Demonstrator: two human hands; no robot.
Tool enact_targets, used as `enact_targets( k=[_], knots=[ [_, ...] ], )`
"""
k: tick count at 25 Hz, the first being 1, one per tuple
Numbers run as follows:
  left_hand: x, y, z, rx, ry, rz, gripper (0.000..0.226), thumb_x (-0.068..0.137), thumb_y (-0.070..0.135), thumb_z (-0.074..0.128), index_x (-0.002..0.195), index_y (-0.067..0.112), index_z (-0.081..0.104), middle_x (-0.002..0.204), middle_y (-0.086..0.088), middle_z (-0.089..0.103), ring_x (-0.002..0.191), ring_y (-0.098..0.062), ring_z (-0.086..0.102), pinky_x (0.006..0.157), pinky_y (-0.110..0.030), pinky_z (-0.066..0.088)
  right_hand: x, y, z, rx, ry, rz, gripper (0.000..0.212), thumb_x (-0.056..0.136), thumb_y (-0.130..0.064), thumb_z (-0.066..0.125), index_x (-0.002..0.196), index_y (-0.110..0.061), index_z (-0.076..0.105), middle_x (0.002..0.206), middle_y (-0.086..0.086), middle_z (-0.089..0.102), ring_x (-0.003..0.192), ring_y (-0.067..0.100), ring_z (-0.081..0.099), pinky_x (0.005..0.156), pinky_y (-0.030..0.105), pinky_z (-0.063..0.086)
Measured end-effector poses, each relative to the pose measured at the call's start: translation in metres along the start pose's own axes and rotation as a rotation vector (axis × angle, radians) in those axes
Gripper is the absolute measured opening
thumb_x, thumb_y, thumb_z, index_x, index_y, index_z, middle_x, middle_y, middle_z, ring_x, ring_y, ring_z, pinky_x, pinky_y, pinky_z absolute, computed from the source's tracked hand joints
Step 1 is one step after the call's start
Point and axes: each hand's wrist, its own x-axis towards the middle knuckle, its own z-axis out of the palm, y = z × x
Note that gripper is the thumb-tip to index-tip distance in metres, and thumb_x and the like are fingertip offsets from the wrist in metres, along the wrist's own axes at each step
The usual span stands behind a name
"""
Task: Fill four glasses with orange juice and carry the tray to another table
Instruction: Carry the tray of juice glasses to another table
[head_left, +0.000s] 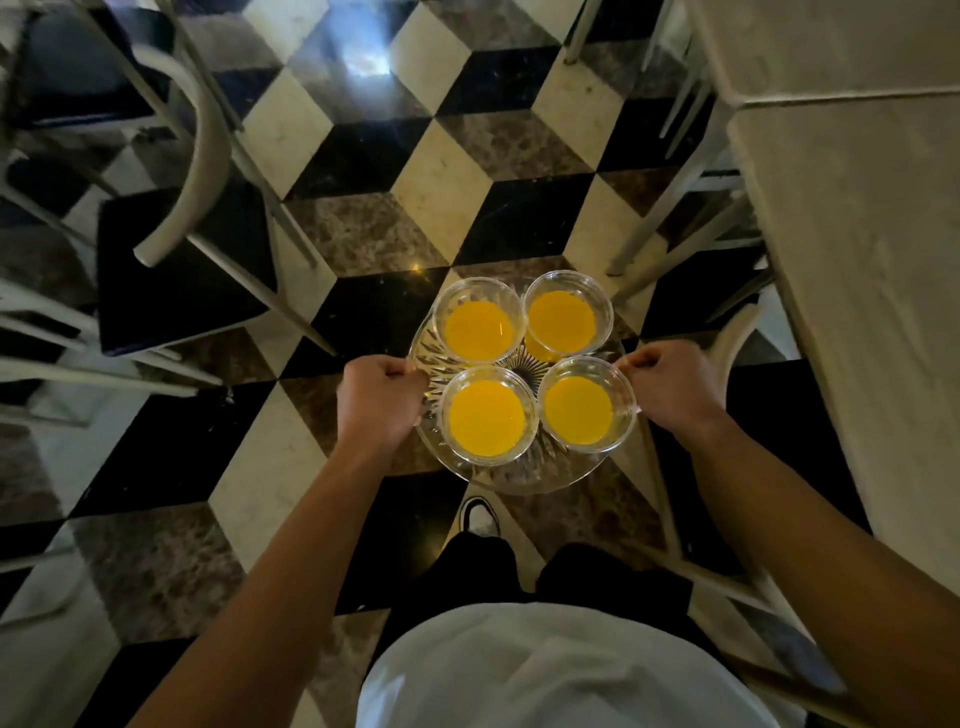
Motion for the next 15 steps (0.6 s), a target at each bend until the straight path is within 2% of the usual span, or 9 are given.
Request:
enact_targets(
  k=[2, 5, 10, 13, 15],
  knots=[
    [0.018, 0.011, -0.005, -0.003, -0.004, 0.003, 0.023, 0.091, 0.011, 0.069, 0.069, 0.012, 0.075, 0.059, -0.008, 0.069, 0.060, -0.026, 0.066, 0.077, -0.057, 0.065, 0.015, -0.012, 0.003, 0.003, 0.008, 0.013, 0.023, 0.085, -0.019, 0.078, 0.065, -0.031, 0.074, 0.056, -0.018, 0.070, 0.054, -0.013, 0.064, 0.037, 0.001, 0.037],
    [0.044, 0.025, -0.008, 0.005, -0.007, 0.003, 0.028, 0.092, 0.012, 0.070, 0.065, 0.016, 0.073, 0.053, -0.002, 0.068, 0.058, -0.024, 0.067, 0.076, -0.055, 0.066, 0.038, -0.027, 0.009, 0.015, 0.007, 0.021, 0.024, 0.084, -0.018, 0.078, 0.064, -0.030, 0.074, 0.056, -0.014, 0.070, 0.054, -0.010, 0.066, 0.037, 0.002, 0.039],
    [0.086, 0.049, -0.006, 0.011, -0.016, 0.002, 0.033, 0.090, 0.010, 0.070, 0.059, 0.017, 0.073, 0.054, -0.004, 0.068, 0.060, -0.027, 0.065, 0.076, -0.061, 0.064, 0.082, -0.045, 0.016, 0.022, 0.005, 0.037, 0.026, 0.084, -0.018, 0.077, 0.062, -0.031, 0.073, 0.052, -0.018, 0.068, 0.055, -0.012, 0.065, 0.038, 0.001, 0.038],
    [0.115, 0.066, -0.002, 0.028, -0.013, -0.008, 0.034, 0.087, 0.009, 0.071, 0.058, 0.025, 0.075, 0.062, -0.010, 0.072, 0.061, -0.026, 0.067, 0.074, -0.059, 0.065, 0.115, -0.055, 0.018, 0.032, -0.014, 0.035, 0.028, 0.084, -0.018, 0.077, 0.060, -0.032, 0.072, 0.056, -0.026, 0.068, 0.057, -0.014, 0.065, 0.038, 0.000, 0.038],
    [0.131, 0.078, 0.001, 0.034, 0.000, -0.004, 0.033, 0.087, 0.012, 0.071, 0.060, 0.031, 0.076, 0.064, -0.007, 0.073, 0.061, -0.025, 0.069, 0.074, -0.058, 0.065, 0.137, -0.065, 0.019, 0.051, -0.031, 0.027, 0.027, 0.083, -0.018, 0.077, 0.061, -0.031, 0.072, 0.058, -0.029, 0.068, 0.057, -0.015, 0.064, 0.038, 0.000, 0.038]
  ],
)
